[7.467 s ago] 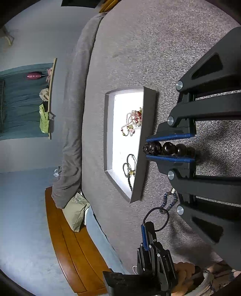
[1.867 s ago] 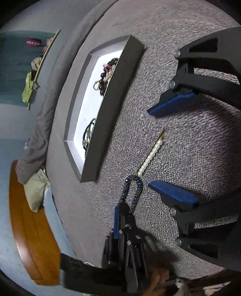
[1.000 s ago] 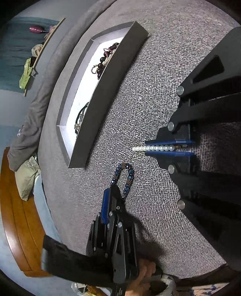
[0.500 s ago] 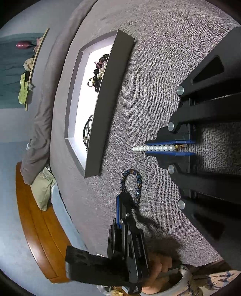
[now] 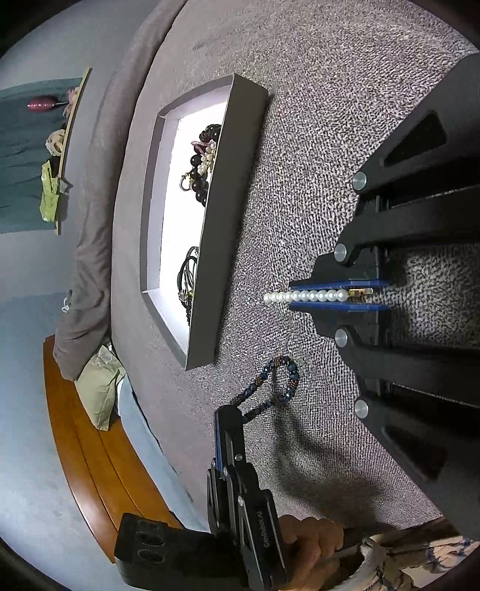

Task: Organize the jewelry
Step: 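Carry the blue bracelet with left while right carries the pearl strand into the tray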

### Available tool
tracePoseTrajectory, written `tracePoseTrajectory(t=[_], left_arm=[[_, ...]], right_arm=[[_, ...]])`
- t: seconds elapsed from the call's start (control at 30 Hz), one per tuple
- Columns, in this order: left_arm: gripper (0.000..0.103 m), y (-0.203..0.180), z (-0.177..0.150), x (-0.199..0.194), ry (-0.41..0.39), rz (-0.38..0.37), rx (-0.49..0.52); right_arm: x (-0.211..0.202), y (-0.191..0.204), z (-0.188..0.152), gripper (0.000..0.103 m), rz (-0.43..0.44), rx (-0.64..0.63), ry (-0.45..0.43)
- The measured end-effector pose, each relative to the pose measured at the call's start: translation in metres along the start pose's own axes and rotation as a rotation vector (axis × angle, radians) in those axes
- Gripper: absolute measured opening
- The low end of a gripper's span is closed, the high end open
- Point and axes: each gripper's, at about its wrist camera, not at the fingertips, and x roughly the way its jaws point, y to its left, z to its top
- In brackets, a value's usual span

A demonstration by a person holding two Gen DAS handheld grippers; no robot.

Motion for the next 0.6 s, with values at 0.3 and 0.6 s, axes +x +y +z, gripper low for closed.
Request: tracePoseTrajectory(t=[0.3,0.6], left_arm=[[0.008,-0.009,0.026,-0.006,-0.035,-0.005,0.037],[0.008,-0.013,0.06,-0.006,-0.07,0.012,0.071]], right_arm=[[-0.007,-0.006,0.015,0.006,-0.009,0.013,-0.038],[-0.012,-0.02,0.04,0.006,-0.032,0.021,-0.079]])
